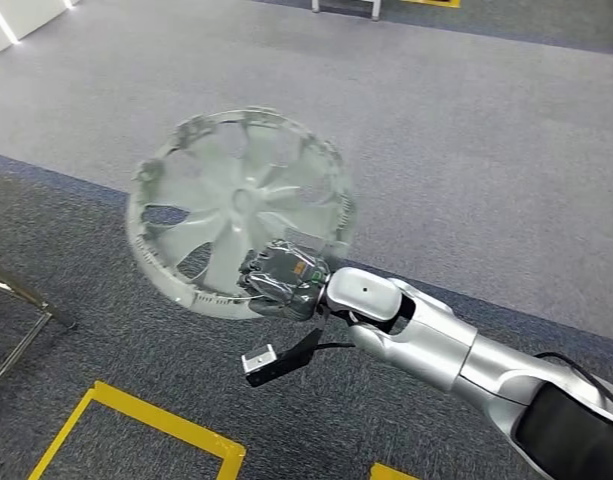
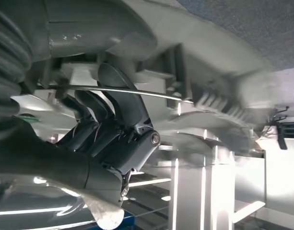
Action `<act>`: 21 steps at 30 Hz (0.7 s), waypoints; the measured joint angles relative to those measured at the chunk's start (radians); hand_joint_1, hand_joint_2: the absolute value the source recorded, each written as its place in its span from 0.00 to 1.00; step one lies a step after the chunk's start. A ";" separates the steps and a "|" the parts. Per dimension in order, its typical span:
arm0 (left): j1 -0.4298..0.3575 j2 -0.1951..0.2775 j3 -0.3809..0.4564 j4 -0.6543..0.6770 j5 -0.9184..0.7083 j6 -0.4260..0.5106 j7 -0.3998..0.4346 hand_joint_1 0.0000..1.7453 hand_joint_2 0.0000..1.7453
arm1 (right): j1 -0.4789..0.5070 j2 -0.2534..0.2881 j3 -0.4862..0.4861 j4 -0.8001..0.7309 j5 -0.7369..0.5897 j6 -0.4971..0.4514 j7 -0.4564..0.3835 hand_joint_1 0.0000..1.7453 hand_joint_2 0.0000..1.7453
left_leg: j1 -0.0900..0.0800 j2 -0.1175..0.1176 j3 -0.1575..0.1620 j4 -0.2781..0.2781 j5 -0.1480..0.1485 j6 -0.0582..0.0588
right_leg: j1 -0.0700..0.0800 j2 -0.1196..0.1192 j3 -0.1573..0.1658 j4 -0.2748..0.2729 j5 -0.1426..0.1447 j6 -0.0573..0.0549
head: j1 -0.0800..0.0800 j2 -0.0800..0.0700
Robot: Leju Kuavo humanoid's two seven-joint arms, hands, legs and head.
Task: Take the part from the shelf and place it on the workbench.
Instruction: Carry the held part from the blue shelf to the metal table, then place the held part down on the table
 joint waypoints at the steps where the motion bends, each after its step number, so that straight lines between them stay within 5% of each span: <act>1: 0.004 0.009 -0.009 0.005 -0.004 -0.001 0.007 0.00 1.00 | 0.016 -0.012 -0.011 -0.007 0.010 0.002 0.002 1.00 1.00 | 0.005 0.004 -0.020 0.037 -0.006 -0.005 | -0.001 -0.019 0.002 0.000 -0.003 0.000 | 0.000 0.000; 3: 0.011 0.023 -0.026 0.013 -0.012 -0.002 0.021 0.00 1.00 | 0.046 -0.030 -0.030 -0.022 0.024 0.006 0.008 1.00 1.00 | 0.014 0.016 0.001 -0.003 0.036 -0.014 | -0.003 -0.050 0.008 0.002 -0.012 0.005 | 0.000 0.000; 5: 0.019 0.034 -0.039 0.018 -0.021 -0.002 0.030 0.00 1.00 | 0.066 -0.044 -0.050 -0.033 0.032 0.009 0.011 1.00 1.00 | 0.015 0.053 0.073 -0.135 0.097 -0.019 | -0.003 -0.072 0.016 0.007 -0.022 0.014 | 0.000 0.000; 7: 0.021 0.040 -0.051 0.020 -0.025 -0.002 0.021 0.00 1.00 | 0.079 -0.059 -0.069 -0.044 0.038 0.011 0.010 1.00 1.00 | 0.008 0.079 0.112 -0.212 0.115 -0.007 | 0.001 -0.089 0.021 0.012 -0.032 0.028 | 0.000 0.000; 10: 0.024 0.044 -0.057 0.022 -0.004 -0.003 -0.055 0.00 1.00 | 0.100 -0.079 -0.094 -0.067 0.049 0.012 0.009 1.00 1.00 | 0.003 0.051 0.115 -0.218 0.109 0.019 | -0.001 -0.112 0.033 0.009 -0.045 0.049 | 0.000 0.000; 12: 0.025 0.043 -0.055 0.022 0.013 -0.009 -0.130 0.00 1.00 | 0.112 -0.093 -0.112 -0.081 0.054 0.012 0.007 1.00 1.00 | 0.006 0.029 0.123 -0.223 0.108 0.034 | -0.006 -0.077 0.019 0.050 -0.077 0.057 | 0.005 0.000; 14: 0.018 0.041 -0.053 0.022 0.016 -0.018 -0.187 0.00 1.00 | 0.123 -0.106 -0.125 -0.091 0.059 0.013 0.005 1.00 1.00 | 0.006 0.006 0.127 -0.225 0.107 0.045 | -0.006 -0.022 -0.045 0.177 -0.138 0.057 | 0.011 0.000; 16: 0.010 0.040 -0.053 0.022 0.014 -0.023 -0.210 0.00 1.00 | 0.134 -0.112 -0.129 -0.094 0.062 0.014 0.003 1.00 1.00 | 0.003 -0.022 0.127 -0.225 0.105 0.050 | -0.004 -0.003 -0.115 0.297 -0.174 0.055 | 0.014 0.000; 18: 0.007 0.040 -0.053 0.022 0.013 -0.018 -0.208 0.00 1.00 | 0.142 -0.115 -0.130 -0.096 0.063 0.017 0.002 1.00 1.00 | 0.000 -0.051 0.130 -0.224 0.105 0.050 | -0.003 0.004 -0.122 0.279 -0.133 0.047 | 0.015 0.000; 21: 0.006 0.038 -0.053 0.022 0.008 -0.011 -0.194 0.00 1.00 | 0.145 -0.116 -0.134 -0.101 0.065 0.020 0.002 1.00 1.00 | -0.002 -0.089 0.129 -0.220 0.104 0.046 | -0.005 0.060 -0.039 0.080 -0.027 0.033 | 0.015 0.000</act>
